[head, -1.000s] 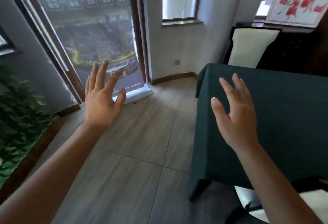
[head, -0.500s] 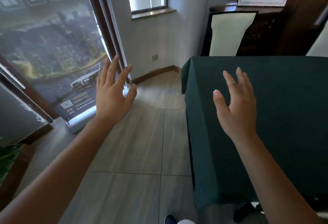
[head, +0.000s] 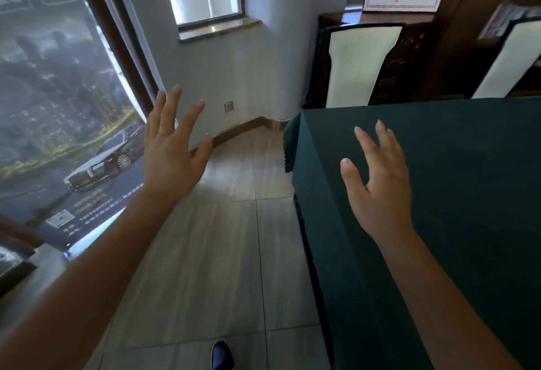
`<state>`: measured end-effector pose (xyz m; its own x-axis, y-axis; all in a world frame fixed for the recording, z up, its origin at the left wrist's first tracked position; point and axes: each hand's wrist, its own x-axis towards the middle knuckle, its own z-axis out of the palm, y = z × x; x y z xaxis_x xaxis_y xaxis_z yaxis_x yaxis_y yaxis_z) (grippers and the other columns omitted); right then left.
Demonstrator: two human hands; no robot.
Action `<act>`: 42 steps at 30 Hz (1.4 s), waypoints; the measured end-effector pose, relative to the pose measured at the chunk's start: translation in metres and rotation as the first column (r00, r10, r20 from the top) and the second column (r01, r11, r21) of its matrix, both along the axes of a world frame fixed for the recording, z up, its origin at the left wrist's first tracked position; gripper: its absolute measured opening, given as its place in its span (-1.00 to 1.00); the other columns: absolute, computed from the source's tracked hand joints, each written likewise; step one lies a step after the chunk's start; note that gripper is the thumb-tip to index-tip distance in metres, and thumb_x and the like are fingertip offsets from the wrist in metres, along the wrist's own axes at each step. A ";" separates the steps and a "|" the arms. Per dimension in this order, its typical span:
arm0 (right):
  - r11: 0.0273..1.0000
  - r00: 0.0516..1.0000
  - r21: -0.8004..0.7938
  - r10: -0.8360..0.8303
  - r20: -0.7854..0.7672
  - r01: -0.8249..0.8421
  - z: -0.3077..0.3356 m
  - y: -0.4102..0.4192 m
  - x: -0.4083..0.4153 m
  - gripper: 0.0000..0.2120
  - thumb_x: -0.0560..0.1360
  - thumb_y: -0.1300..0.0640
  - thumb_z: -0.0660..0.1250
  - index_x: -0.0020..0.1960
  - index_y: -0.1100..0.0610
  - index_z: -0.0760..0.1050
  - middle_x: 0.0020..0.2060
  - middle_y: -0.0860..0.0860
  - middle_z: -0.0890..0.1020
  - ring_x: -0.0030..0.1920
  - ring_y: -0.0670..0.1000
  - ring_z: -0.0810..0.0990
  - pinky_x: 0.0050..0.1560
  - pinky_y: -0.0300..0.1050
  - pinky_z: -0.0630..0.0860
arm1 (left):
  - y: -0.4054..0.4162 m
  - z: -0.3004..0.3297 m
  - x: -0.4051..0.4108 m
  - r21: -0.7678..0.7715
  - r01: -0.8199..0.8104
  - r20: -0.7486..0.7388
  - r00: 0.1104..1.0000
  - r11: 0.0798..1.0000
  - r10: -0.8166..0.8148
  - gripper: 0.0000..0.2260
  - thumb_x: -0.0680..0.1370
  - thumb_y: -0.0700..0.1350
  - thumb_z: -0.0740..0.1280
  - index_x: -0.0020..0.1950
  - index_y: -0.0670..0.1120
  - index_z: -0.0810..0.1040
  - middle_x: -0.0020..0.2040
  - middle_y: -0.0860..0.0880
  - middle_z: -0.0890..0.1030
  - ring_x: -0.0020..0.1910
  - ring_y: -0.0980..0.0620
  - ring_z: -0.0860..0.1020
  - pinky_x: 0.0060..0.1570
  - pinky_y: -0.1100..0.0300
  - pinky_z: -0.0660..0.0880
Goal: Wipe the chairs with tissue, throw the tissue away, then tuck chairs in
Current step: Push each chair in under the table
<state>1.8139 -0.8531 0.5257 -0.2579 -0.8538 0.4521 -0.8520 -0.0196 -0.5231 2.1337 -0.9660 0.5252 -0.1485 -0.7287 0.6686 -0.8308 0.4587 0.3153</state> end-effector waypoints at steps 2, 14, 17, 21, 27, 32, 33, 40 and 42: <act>1.000 1.000 0.017 -0.024 0.009 0.023 0.000 -0.012 0.008 -0.45 0.64 -0.13 0.12 0.61 -0.05 0.25 0.66 -0.05 0.10 0.65 -0.05 -0.03 0.55 -0.02 -0.01 | -0.021 -0.005 0.001 0.014 -0.003 0.009 1.000 1.000 0.003 -0.52 0.61 0.05 0.28 0.52 -0.02 0.43 0.65 -0.09 0.18 0.65 -0.17 0.06 0.55 -0.26 0.15; 0.982 0.982 -0.020 -0.187 -0.002 0.187 0.015 -0.149 0.072 -0.46 0.64 -0.12 0.14 0.59 -0.04 0.28 0.65 -0.05 0.12 0.65 -0.05 -0.01 0.59 0.10 0.09 | -0.210 0.006 0.053 0.070 0.148 -0.012 0.989 0.986 -0.148 -0.50 0.63 0.11 0.20 0.56 0.00 0.37 0.67 -0.06 0.12 0.66 -0.11 -0.02 0.58 -0.08 -0.01; 0.971 0.971 -0.030 -0.237 -0.008 0.237 0.010 -0.183 0.064 -0.46 0.64 -0.12 0.14 0.59 -0.04 0.28 0.65 -0.04 0.13 0.65 -0.05 -0.01 0.59 0.11 0.11 | -0.257 -0.001 0.036 0.070 0.196 0.009 0.980 0.978 -0.197 -0.51 0.63 0.10 0.22 0.56 0.03 0.35 0.67 -0.04 0.09 0.67 -0.09 -0.05 0.58 -0.05 -0.03; 0.968 0.968 -0.015 -0.251 -0.003 0.251 -0.003 -0.253 0.038 -0.46 0.64 -0.12 0.14 0.59 -0.02 0.29 0.65 -0.03 0.13 0.65 -0.03 0.00 0.59 0.12 0.10 | -0.330 -0.016 0.004 0.061 0.216 0.020 0.976 0.975 -0.217 -0.53 0.64 0.07 0.25 0.55 0.03 0.36 0.67 -0.05 0.11 0.67 -0.10 -0.04 0.59 -0.09 0.00; 0.972 0.972 -0.004 -0.236 0.014 0.236 -0.010 -0.355 -0.002 -0.47 0.64 -0.10 0.15 0.59 -0.02 0.29 0.64 0.00 0.14 0.65 0.01 0.02 0.56 0.07 0.09 | -0.425 -0.012 -0.034 0.050 0.202 0.046 0.978 0.978 -0.205 -0.53 0.64 0.08 0.24 0.54 0.01 0.39 0.66 -0.07 0.14 0.66 -0.12 -0.01 0.59 -0.14 0.04; 0.971 0.971 -0.005 -0.239 0.022 0.239 -0.009 -0.411 -0.021 -0.45 0.64 -0.13 0.18 0.59 -0.03 0.28 0.64 0.00 0.15 0.65 0.01 0.03 0.56 0.08 0.11 | -0.488 0.000 -0.051 0.044 0.188 0.037 0.981 0.981 -0.189 -0.54 0.64 0.06 0.26 0.54 0.01 0.39 0.66 -0.07 0.15 0.66 -0.10 -0.01 0.58 -0.10 0.02; 0.967 0.967 0.000 -0.254 0.023 0.254 -0.008 -0.427 -0.027 -0.45 0.64 -0.14 0.18 0.59 -0.03 0.27 0.64 -0.01 0.14 0.64 0.00 0.02 0.57 0.09 0.11 | -0.508 0.000 -0.060 0.066 0.197 0.031 0.979 0.978 -0.199 -0.54 0.65 0.06 0.26 0.55 0.03 0.38 0.66 -0.06 0.13 0.67 -0.09 -0.03 0.58 -0.10 0.01; 0.943 0.944 0.034 -0.331 0.010 0.330 -0.013 -0.502 -0.036 -0.43 0.63 -0.17 0.16 0.60 -0.03 0.27 0.65 -0.02 0.13 0.65 -0.02 0.01 0.59 0.17 0.14 | -0.606 -0.016 -0.084 0.105 0.272 0.003 0.962 0.956 -0.274 -0.55 0.65 0.00 0.31 0.55 0.02 0.37 0.67 -0.05 0.11 0.67 -0.08 -0.04 0.59 -0.12 0.01; 0.935 0.935 0.035 -0.354 -0.011 0.354 -0.016 -0.521 -0.032 -0.44 0.64 -0.16 0.16 0.60 -0.03 0.27 0.65 -0.02 0.14 0.65 -0.01 0.02 0.58 0.19 0.17 | -0.632 -0.024 -0.083 0.122 0.286 -0.004 0.958 0.951 -0.288 -0.54 0.65 0.01 0.30 0.55 0.03 0.37 0.67 -0.05 0.11 0.67 -0.08 -0.03 0.59 -0.09 0.01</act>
